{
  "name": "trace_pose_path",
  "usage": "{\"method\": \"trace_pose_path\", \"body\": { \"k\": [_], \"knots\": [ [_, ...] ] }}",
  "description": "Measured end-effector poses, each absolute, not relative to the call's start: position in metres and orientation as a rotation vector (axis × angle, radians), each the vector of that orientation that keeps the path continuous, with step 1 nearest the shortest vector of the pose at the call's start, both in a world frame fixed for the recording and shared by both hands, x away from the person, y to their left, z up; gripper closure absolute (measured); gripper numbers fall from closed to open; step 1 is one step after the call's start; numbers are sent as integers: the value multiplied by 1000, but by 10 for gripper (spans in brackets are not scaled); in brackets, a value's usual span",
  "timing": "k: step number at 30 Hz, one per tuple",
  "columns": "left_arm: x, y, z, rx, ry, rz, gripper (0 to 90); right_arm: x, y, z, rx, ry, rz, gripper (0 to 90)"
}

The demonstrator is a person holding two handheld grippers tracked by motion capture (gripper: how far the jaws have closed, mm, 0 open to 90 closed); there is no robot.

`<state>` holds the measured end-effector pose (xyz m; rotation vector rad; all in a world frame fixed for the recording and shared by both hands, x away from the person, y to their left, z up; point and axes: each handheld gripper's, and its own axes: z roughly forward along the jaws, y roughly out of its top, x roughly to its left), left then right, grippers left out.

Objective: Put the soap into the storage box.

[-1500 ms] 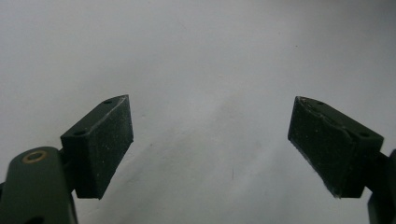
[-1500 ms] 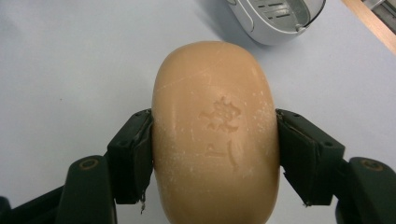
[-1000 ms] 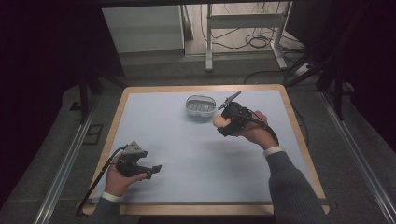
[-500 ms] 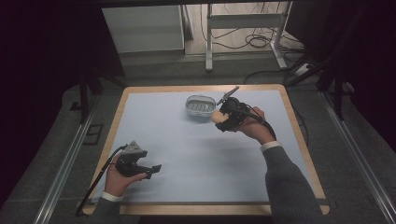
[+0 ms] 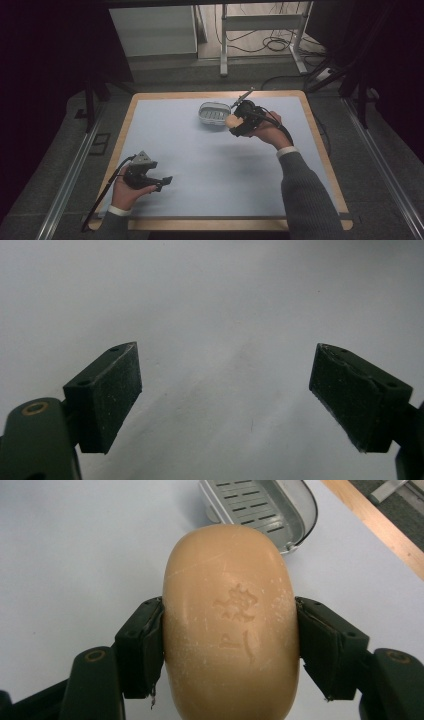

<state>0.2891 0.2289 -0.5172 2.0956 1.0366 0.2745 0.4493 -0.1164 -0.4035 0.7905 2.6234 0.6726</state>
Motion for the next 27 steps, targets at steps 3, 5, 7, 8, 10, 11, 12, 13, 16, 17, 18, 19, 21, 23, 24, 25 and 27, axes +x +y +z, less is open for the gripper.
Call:
{"method": "trace_pose_path", "body": {
  "k": [3, 5, 7, 8, 10, 11, 12, 13, 16, 17, 18, 19, 21, 23, 24, 25, 27],
  "knots": [
    [289, 229, -517, 2095, 1038, 273, 137, 452, -116, -403, 791, 2619, 672, 325],
    [289, 229, -517, 2095, 1038, 274, 137, 453, -115, -403, 798, 2620, 673, 325],
    [289, 229, -517, 2094, 1038, 273, 137, 455, -114, -404, 789, 2621, 673, 325],
    [289, 229, -517, 2097, 1036, 274, 137, 455, -113, -404, 795, 2621, 675, 325],
    [289, 229, -517, 2098, 1036, 274, 137, 457, -112, -405, 787, 2623, 670, 325],
    [289, 229, -517, 2098, 1035, 274, 137, 458, -112, -405, 784, 2623, 670, 325],
    [289, 229, -517, 2098, 1034, 274, 137, 459, -111, -405, 783, 2624, 668, 325],
    [289, 229, -517, 2098, 1034, 273, 137, 460, -110, -405, 783, 2626, 667, 325],
    [289, 229, -517, 2098, 1033, 273, 137, 463, -109, -405, 789, 2631, 660, 325],
    [289, 229, -517, 2098, 1033, 272, 137, 464, -108, -405, 787, 2631, 658, 325],
    [289, 229, -517, 2096, 1036, 270, 137, 465, -108, -405, 785, 2630, 657, 325],
    [289, 229, -517, 2100, 1035, 270, 137, 466, -107, -404, 787, 2631, 653, 325],
    [289, 229, -517, 2097, 1037, 269, 137, 468, -106, -404, 795, 2628, 661, 325],
    [289, 229, -517, 2098, 1037, 270, 137, 470, -105, -406, 792, 2630, 652, 325],
    [289, 229, -517, 2098, 1036, 269, 137, 472, -104, -407, 787, 2632, 649, 325],
    [289, 229, -517, 2097, 1037, 269, 137, 473, -104, -408, 787, 2634, 650, 325],
    [289, 229, -518, 2097, 1037, 268, 137, 476, -102, -409, 799, 2633, 651, 325]
  ]
}}
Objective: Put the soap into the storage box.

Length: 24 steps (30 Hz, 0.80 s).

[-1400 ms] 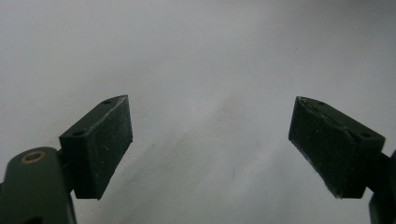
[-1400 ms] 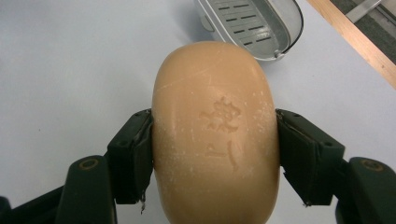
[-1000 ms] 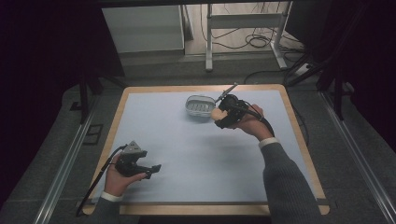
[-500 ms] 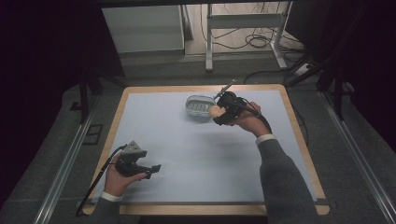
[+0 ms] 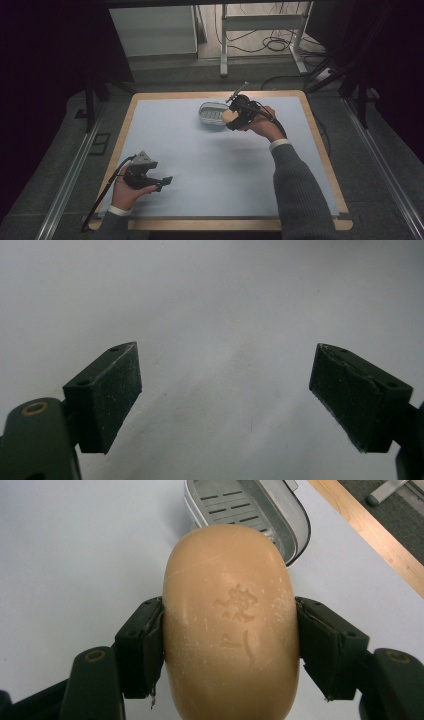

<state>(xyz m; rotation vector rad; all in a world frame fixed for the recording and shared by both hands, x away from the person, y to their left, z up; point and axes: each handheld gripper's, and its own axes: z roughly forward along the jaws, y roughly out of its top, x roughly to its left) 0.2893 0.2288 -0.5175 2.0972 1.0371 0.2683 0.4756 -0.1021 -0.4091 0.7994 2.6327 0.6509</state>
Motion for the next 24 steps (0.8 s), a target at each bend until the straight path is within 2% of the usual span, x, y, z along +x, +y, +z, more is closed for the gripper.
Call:
{"method": "trace_pose_path", "body": {
  "k": [24],
  "knots": [
    [290, 231, -518, 2088, 1036, 269, 137, 503, -87, -418, 833, 2645, 655, 325]
  ]
}}
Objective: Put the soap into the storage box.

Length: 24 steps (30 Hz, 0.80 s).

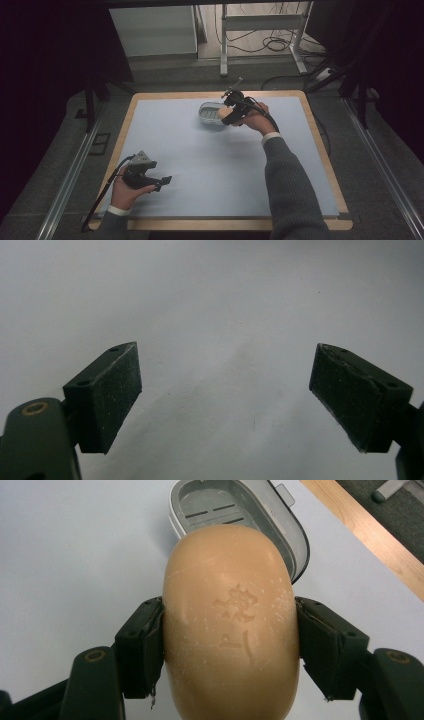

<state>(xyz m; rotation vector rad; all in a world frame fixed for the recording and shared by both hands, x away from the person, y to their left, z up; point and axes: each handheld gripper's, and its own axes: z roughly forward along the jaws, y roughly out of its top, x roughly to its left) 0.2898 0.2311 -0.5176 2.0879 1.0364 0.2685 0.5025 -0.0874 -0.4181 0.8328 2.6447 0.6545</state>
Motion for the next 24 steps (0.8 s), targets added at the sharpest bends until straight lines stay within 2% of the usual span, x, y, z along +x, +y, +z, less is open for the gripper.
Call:
{"method": "trace_pose_path", "body": {
  "k": [24],
  "knots": [
    [289, 232, -517, 2081, 1038, 268, 137, 515, -67, -417, 777, 2652, 667, 325]
  ]
}}
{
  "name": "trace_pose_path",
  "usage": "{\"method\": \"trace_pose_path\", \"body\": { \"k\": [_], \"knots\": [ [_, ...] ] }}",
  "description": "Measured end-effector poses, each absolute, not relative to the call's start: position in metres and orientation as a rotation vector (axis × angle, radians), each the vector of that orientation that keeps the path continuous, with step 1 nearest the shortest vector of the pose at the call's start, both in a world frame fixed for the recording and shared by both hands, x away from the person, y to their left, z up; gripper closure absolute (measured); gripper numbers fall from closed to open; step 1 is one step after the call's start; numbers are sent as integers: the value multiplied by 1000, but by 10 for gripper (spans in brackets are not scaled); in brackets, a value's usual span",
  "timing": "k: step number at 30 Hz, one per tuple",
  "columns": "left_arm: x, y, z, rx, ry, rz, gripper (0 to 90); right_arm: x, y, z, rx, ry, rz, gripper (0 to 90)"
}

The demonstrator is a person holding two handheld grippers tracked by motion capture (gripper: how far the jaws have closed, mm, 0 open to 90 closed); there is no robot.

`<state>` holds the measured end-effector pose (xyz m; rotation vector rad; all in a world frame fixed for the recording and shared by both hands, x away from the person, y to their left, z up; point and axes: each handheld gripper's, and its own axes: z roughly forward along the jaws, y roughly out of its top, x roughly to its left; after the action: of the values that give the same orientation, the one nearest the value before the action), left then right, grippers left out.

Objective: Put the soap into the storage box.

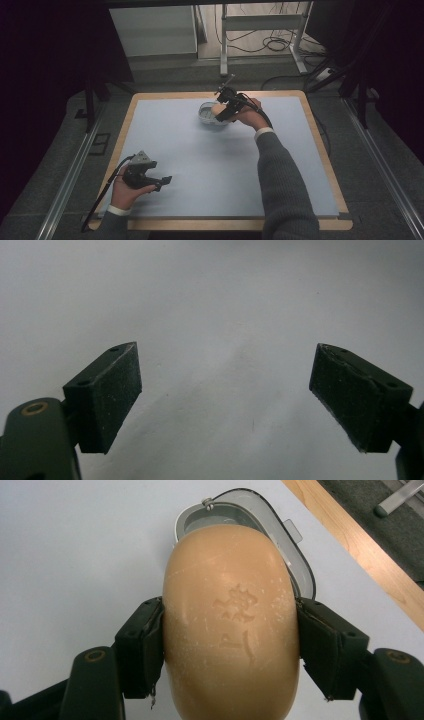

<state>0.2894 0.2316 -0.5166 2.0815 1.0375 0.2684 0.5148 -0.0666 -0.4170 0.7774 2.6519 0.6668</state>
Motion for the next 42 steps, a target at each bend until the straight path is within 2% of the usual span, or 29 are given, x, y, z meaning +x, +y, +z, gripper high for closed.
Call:
{"method": "trace_pose_path", "body": {
  "k": [42],
  "knots": [
    [290, 234, -518, 2080, 1030, 254, 136, 557, -41, -441, 716, 2682, 698, 324]
  ]
}}
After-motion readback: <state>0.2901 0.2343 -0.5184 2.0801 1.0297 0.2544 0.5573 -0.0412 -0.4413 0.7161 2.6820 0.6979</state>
